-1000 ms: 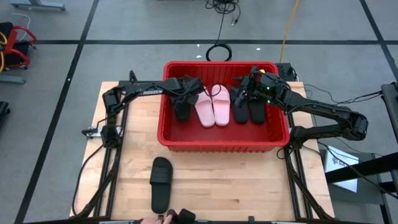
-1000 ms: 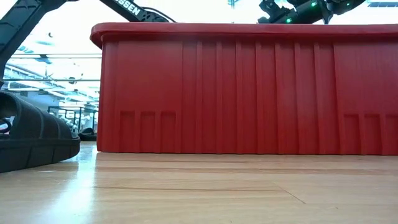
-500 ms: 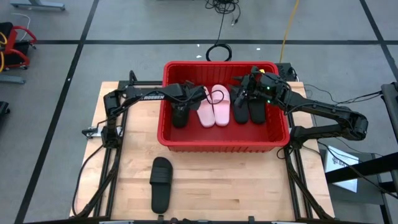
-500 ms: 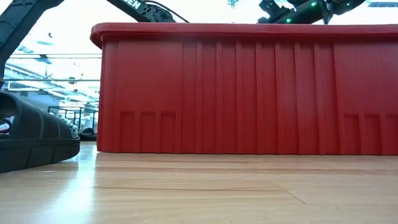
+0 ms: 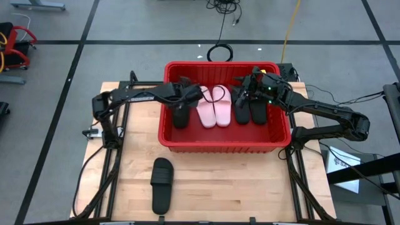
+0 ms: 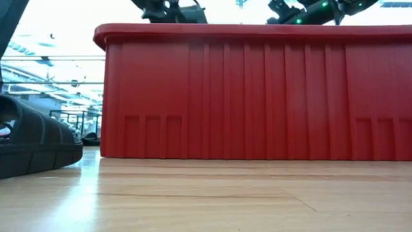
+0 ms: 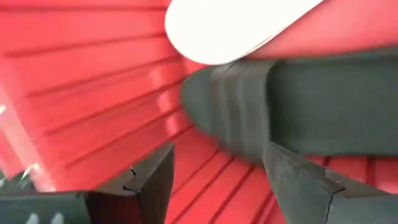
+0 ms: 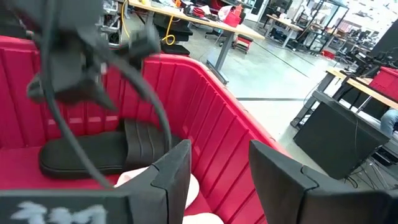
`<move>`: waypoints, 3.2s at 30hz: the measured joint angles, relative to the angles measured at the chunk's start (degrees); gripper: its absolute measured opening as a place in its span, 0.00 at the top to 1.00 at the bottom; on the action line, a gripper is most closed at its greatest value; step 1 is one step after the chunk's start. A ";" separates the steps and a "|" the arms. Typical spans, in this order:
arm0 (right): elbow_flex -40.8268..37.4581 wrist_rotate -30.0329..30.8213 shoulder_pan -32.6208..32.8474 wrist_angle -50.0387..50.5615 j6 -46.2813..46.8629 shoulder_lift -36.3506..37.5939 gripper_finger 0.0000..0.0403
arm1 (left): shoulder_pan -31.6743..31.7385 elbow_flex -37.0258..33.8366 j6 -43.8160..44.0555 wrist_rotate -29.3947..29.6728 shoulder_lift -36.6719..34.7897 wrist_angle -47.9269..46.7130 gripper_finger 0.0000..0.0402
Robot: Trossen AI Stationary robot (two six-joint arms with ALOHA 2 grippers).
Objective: Pick and place slides into bin
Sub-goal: Put the black slide into the red bin
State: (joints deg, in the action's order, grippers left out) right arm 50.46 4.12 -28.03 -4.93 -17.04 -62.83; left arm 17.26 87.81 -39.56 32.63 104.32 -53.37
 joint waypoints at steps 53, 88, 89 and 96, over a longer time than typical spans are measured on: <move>-0.11 0.07 37.71 -5.30 14.49 -0.20 0.63 | -53.81 0.04 31.78 19.04 -16.87 -14.06 0.39; -5.90 0.52 42.75 -18.98 20.46 -3.33 0.63 | -67.76 0.02 63.86 -5.71 5.22 -17.55 0.39; -5.90 0.52 42.75 -19.80 20.44 -3.73 0.63 | -67.84 0.02 64.29 -5.71 5.22 -17.51 0.39; -5.90 0.52 42.75 -20.98 20.46 -4.33 0.63 | -67.85 -0.37 66.53 -6.81 5.20 -16.84 0.39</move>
State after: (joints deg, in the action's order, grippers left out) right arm 44.56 4.64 14.72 -25.91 3.42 -67.16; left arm -50.59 87.44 26.97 25.82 109.52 -70.21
